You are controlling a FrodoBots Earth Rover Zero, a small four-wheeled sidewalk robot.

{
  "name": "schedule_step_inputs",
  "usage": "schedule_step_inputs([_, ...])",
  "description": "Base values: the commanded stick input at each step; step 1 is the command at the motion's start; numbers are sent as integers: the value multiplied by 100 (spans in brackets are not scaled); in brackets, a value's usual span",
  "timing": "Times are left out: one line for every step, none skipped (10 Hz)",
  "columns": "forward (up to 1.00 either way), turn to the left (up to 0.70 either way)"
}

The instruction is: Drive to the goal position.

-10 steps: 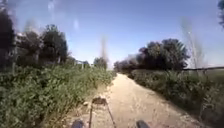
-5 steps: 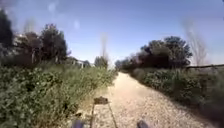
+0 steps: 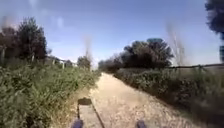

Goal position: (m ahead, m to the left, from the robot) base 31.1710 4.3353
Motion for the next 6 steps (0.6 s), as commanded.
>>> schedule_step_inputs([70, 0])
schedule_step_inputs([70, 0])
schedule_step_inputs([70, 0])
schedule_step_inputs([70, 0])
schedule_step_inputs([70, 0])
schedule_step_inputs([70, 0])
